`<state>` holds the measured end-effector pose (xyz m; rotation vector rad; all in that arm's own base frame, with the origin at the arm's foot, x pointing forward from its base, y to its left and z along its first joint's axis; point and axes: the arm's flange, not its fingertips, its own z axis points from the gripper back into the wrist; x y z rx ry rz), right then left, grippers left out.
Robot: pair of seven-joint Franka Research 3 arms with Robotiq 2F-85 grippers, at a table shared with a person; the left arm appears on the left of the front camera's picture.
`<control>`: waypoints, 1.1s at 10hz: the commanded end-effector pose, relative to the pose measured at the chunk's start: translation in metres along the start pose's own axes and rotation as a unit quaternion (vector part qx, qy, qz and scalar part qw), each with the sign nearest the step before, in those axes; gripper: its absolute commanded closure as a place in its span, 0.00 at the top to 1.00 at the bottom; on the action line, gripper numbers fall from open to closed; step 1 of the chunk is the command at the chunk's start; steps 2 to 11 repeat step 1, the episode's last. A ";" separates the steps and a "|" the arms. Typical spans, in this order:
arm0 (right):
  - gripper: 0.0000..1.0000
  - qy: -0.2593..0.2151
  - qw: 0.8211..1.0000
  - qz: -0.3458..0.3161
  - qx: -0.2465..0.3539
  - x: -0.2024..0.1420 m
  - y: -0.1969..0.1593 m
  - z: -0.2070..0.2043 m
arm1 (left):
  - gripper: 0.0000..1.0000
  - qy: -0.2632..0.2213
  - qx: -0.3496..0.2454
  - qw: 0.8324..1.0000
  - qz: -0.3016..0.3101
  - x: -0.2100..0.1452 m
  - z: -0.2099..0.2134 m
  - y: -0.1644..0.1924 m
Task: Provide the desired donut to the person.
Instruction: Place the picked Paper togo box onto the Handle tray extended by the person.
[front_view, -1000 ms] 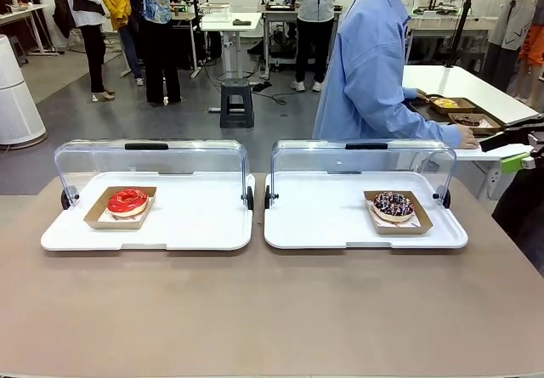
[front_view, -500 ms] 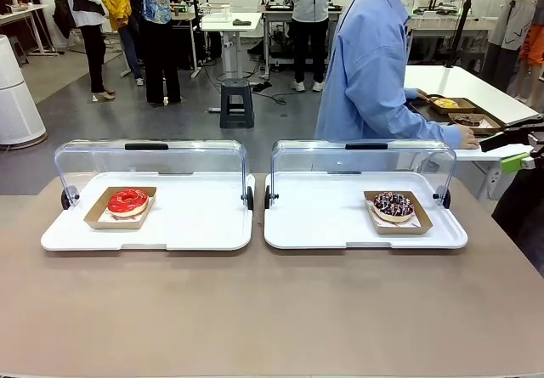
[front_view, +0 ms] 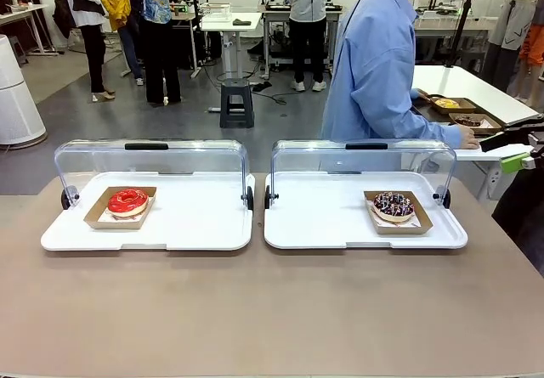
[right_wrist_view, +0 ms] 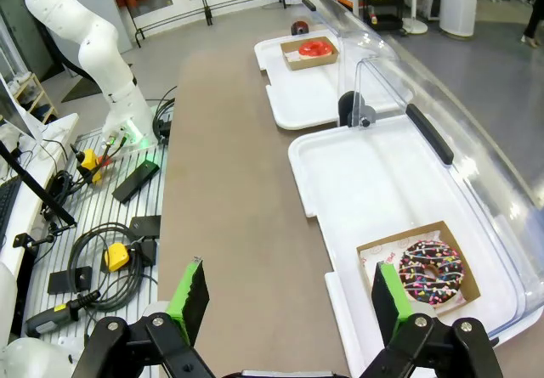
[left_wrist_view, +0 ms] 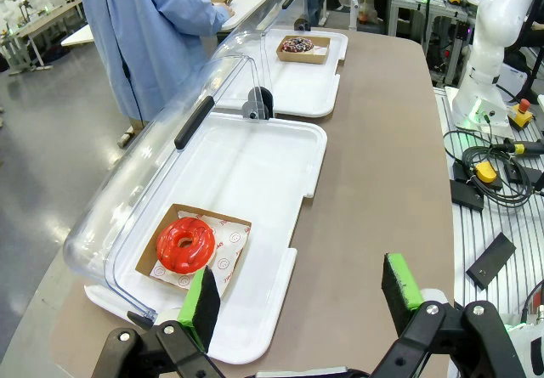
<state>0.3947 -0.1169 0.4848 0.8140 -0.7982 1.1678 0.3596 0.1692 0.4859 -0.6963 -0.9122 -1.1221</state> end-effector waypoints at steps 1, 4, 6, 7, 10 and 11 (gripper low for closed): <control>1.00 -0.004 1.000 0.000 0.002 -0.001 0.002 0.000 | 1.00 -0.013 0.004 1.000 -0.004 0.001 0.001 -0.001; 1.00 -0.004 1.000 0.000 0.002 -0.001 0.002 0.000 | 1.00 -0.013 0.004 1.000 -0.004 0.001 0.001 -0.001; 1.00 -0.004 1.000 0.000 0.002 -0.001 0.002 0.000 | 1.00 -0.013 0.004 1.000 -0.004 0.001 0.001 -0.001; 1.00 -0.004 1.000 0.000 0.002 -0.001 0.002 0.000 | 1.00 -0.013 0.004 1.000 -0.004 0.001 0.001 -0.001; 1.00 -0.004 1.000 0.000 0.002 -0.001 0.002 0.000 | 1.00 -0.013 0.004 1.000 -0.004 0.001 0.001 -0.001; 1.00 -0.004 1.000 0.000 0.002 -0.001 0.002 0.000 | 1.00 -0.013 0.004 1.000 -0.004 0.001 0.001 -0.001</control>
